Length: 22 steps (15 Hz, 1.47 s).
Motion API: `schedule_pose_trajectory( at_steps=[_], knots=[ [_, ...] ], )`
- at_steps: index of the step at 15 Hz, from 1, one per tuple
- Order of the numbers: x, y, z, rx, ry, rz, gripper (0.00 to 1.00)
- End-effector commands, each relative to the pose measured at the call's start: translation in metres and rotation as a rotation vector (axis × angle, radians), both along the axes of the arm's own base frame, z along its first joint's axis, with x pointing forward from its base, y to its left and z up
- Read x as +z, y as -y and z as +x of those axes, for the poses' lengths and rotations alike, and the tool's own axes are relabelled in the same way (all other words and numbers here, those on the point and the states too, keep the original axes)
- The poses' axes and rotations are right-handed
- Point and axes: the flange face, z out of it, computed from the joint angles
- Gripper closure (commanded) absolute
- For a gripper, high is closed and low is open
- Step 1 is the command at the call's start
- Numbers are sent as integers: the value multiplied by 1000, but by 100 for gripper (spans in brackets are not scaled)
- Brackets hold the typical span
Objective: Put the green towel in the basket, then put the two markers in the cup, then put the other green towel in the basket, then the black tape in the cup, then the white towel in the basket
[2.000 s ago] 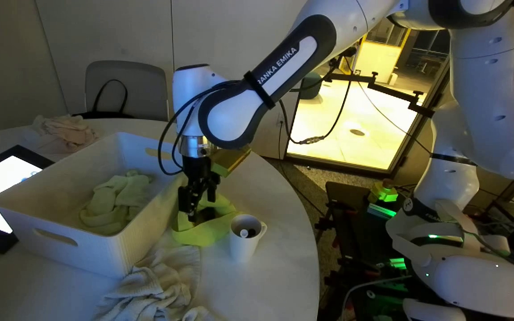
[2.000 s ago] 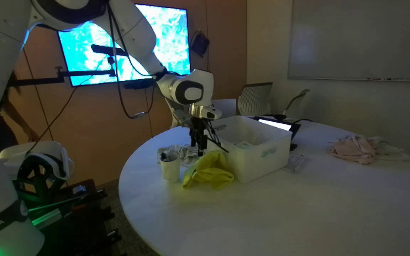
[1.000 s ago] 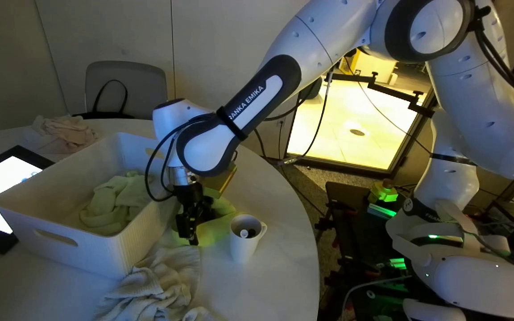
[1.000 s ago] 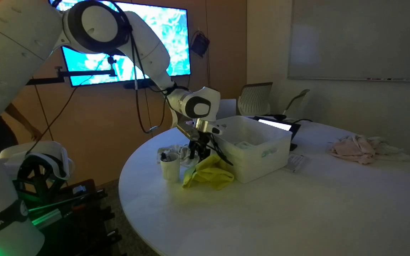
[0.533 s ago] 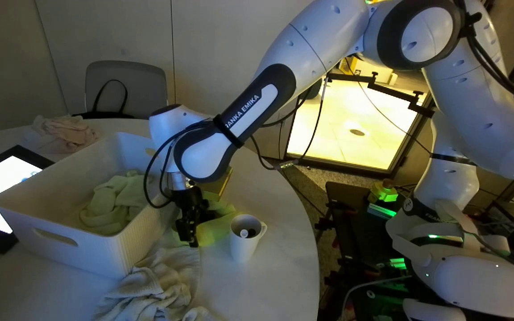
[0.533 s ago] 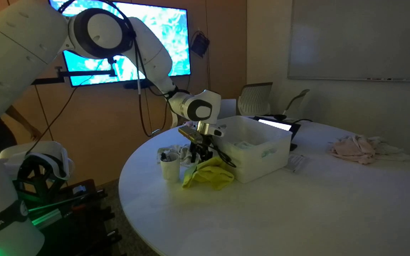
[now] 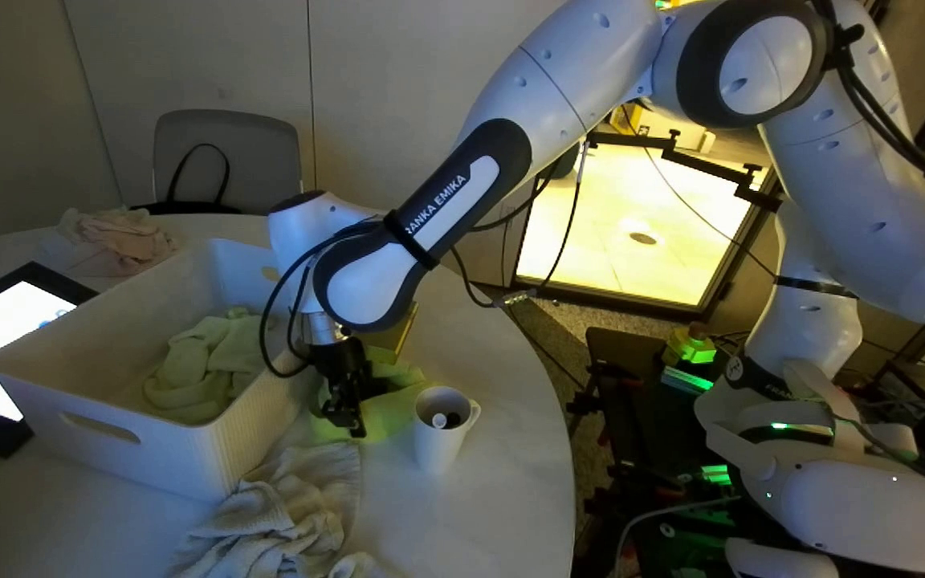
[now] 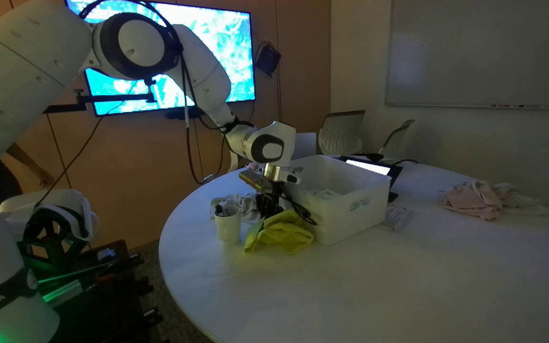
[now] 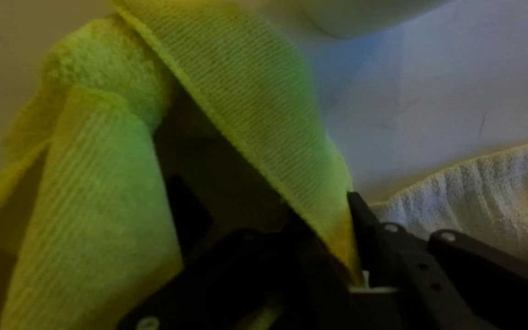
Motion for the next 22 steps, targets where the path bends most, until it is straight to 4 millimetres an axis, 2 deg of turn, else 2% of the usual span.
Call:
schedule_pose_trajectory(
  at_steps=[1,3,4,7,13,18,22],
  knots=[
    [26,-6,1,17,42,5,93],
    [40,-9,0,14,70,7,94],
    [48,-11,0,13,87,0,90],
    [75,-18,-4,12,152,-1,87],
    [143,-30,-29,-7,327,30,89],
    [210,-36,-50,-48,473,51,90],
    [271,-42,-57,-104,552,69,89]
  ],
)
